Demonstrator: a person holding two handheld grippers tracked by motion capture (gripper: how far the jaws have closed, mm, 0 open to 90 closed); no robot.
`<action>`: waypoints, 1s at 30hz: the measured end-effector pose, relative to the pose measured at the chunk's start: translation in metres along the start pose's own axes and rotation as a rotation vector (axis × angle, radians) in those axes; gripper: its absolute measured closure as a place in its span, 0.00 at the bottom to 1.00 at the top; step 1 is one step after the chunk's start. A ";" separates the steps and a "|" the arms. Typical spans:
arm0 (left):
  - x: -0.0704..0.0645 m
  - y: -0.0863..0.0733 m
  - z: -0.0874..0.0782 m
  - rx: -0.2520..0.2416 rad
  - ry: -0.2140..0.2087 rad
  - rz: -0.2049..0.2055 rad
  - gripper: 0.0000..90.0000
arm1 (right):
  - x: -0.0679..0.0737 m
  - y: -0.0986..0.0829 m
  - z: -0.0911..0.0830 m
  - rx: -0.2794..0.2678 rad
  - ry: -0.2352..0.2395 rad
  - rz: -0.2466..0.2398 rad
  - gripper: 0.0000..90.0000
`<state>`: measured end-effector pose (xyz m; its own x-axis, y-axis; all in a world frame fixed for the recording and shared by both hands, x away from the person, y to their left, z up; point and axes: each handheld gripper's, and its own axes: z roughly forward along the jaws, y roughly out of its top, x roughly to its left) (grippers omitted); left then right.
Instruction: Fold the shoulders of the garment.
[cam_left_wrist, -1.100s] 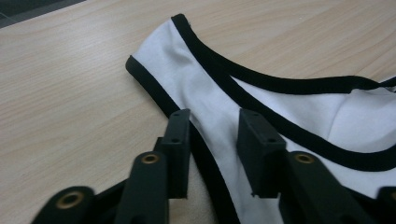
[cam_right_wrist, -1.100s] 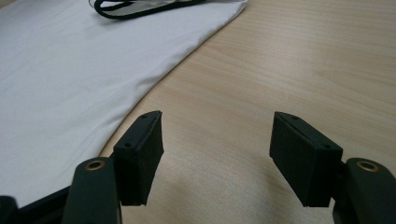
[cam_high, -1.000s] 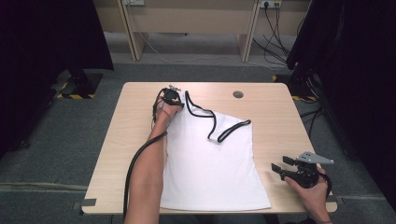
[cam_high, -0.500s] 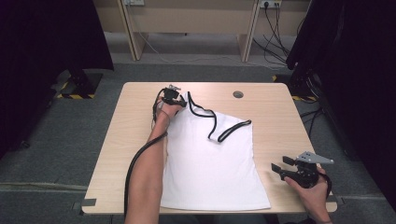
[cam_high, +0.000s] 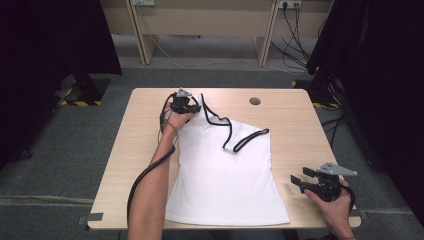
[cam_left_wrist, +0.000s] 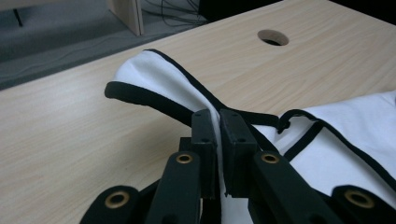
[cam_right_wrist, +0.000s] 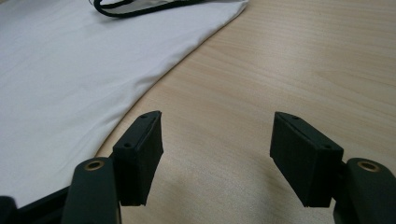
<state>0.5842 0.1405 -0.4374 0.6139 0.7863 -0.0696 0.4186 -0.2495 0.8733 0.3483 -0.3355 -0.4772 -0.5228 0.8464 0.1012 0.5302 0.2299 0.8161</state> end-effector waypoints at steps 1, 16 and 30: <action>-0.002 0.000 -0.002 -0.008 0.001 0.010 0.93 | 0.000 0.000 0.000 0.000 0.000 0.001 0.39; -0.044 -0.022 -0.024 -0.051 0.000 0.172 0.93 | 0.000 0.000 0.000 -0.002 -0.003 -0.003 0.38; -0.070 -0.063 -0.040 -0.014 -0.030 0.262 0.92 | 0.001 0.000 0.000 0.001 -0.007 -0.005 0.37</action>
<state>0.4883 0.1234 -0.4685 0.7198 0.6786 0.1461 0.2331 -0.4345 0.8700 0.3481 -0.3350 -0.4772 -0.5209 0.8485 0.0930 0.5282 0.2349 0.8160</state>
